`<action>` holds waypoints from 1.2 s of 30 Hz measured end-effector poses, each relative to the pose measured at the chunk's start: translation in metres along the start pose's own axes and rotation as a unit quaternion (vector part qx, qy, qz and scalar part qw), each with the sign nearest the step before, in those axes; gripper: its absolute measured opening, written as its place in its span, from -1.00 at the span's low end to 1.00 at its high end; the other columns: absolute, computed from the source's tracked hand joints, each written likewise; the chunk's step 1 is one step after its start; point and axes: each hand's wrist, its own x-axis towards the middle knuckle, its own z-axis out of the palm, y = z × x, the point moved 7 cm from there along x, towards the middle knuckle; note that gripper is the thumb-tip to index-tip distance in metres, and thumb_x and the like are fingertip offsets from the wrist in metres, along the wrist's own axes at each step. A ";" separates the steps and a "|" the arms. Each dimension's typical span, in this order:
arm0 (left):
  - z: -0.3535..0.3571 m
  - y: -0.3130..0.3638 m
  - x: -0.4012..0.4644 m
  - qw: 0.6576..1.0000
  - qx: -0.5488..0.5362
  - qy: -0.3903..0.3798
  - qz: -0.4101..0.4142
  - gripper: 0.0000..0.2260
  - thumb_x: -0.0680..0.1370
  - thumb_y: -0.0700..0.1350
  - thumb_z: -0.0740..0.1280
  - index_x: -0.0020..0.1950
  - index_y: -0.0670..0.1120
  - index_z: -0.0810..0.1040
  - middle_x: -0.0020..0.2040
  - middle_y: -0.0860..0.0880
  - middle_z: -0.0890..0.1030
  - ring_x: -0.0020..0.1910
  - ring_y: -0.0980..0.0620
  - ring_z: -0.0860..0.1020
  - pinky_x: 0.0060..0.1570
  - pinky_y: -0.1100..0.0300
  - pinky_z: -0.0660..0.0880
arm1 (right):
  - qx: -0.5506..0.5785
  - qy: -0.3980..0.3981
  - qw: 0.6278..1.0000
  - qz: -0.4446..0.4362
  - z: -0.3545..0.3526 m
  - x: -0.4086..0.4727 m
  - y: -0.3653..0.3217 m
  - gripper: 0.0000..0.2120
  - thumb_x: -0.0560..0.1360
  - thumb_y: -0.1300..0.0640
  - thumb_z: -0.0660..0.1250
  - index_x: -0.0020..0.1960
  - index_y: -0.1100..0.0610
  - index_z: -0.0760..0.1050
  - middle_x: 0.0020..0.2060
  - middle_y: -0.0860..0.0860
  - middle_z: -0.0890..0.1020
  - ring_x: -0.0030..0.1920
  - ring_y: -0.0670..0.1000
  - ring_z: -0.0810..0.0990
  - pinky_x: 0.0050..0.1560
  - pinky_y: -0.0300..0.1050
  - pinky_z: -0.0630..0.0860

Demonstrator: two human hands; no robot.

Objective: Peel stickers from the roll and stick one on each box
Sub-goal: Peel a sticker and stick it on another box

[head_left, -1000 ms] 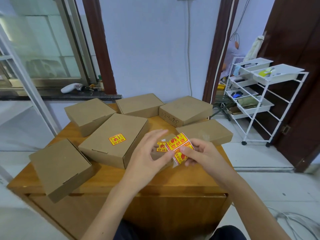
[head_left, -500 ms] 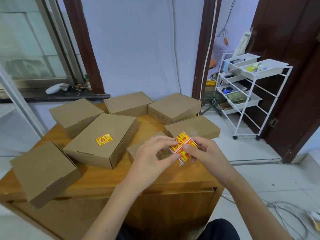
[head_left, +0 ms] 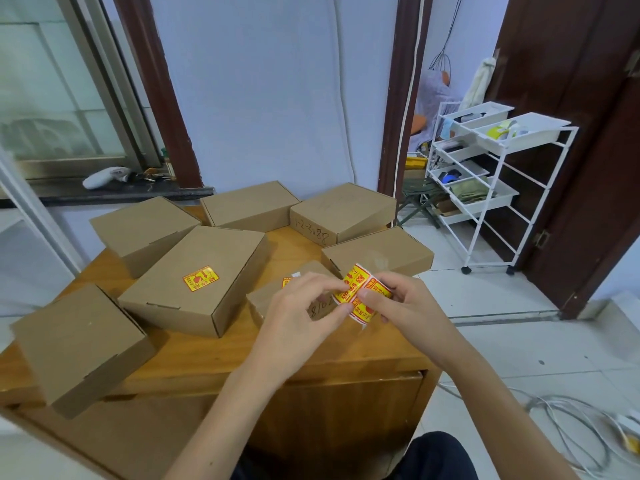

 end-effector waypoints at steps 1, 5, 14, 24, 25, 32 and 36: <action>0.000 0.001 -0.001 1.000 0.006 -0.002 0.010 -0.77 0.46 0.01 0.46 0.11 0.10 0.62 0.05 0.24 0.58 0.04 0.25 0.50 -0.03 0.43 0.42 | 0.006 0.001 1.000 -0.002 0.001 0.000 -0.002 -0.83 0.54 0.16 0.30 0.07 0.17 0.61 -0.25 -0.04 0.65 -0.30 -0.27 0.59 -0.33 -0.44 0.45; 0.000 0.001 -0.003 1.000 0.025 -0.005 0.018 -0.70 0.45 0.02 0.47 0.17 0.06 0.62 0.15 0.19 0.57 0.17 0.22 0.49 0.13 0.16 0.51 | 0.008 0.010 1.000 -0.007 0.001 -0.002 -0.005 -0.86 0.54 0.15 0.30 0.05 0.05 0.61 -0.19 -0.03 0.69 -0.26 -0.26 0.61 -0.31 -0.45 0.46; -0.005 0.005 -0.007 1.000 0.003 0.021 -0.001 -0.74 0.44 -0.02 0.47 0.12 0.08 0.65 0.09 0.22 0.58 0.15 0.26 0.50 0.13 0.19 0.52 | 0.004 0.010 1.000 -0.004 0.003 -0.004 -0.008 -0.83 0.54 0.14 0.30 0.06 0.13 0.61 -0.29 -0.10 0.66 -0.30 -0.26 0.59 -0.33 -0.45 0.44; -0.010 0.007 -0.008 0.999 -0.038 0.036 -0.003 -0.82 0.46 -0.08 0.46 0.06 0.03 0.69 0.06 0.18 0.61 0.11 0.26 0.53 0.02 0.46 0.42 | 0.007 0.001 1.000 -0.007 0.005 -0.006 -0.012 -0.81 0.55 0.15 0.29 0.09 0.17 0.60 -0.24 -0.05 0.65 -0.29 -0.29 0.60 -0.33 -0.47 0.45; -0.009 0.007 -0.008 0.999 -0.039 0.035 -0.004 -0.83 0.47 -0.08 0.46 0.05 0.03 0.69 0.06 0.18 0.61 0.10 0.26 0.54 0.01 0.47 0.41 | 0.005 0.001 1.000 -0.006 0.005 -0.007 -0.012 -0.81 0.55 0.15 0.29 0.10 0.15 0.60 -0.23 -0.04 0.65 -0.28 -0.29 0.60 -0.33 -0.46 0.45; -0.008 0.000 -0.005 0.991 -0.104 0.061 -0.058 -0.90 0.50 -0.09 0.42 -0.02 0.01 0.70 -0.01 0.15 0.65 0.00 0.15 0.59 -0.13 0.40 0.49 | 0.018 -0.001 1.000 -0.002 0.008 -0.007 -0.013 -0.88 0.53 0.14 0.30 -0.02 -0.04 0.58 -0.29 -0.16 0.67 -0.27 -0.30 0.61 -0.32 -0.47 0.46; -0.006 -0.003 -0.004 0.987 -0.115 0.074 -0.083 -0.92 0.50 -0.05 0.41 -0.04 0.07 0.67 -0.07 0.19 0.66 -0.03 0.16 0.59 -0.17 0.34 0.54 | 0.028 0.009 1.000 0.000 0.006 -0.007 -0.014 -0.87 0.54 0.15 0.30 -0.03 -0.05 0.58 -0.24 -0.10 0.66 -0.29 -0.31 0.60 -0.33 -0.49 0.44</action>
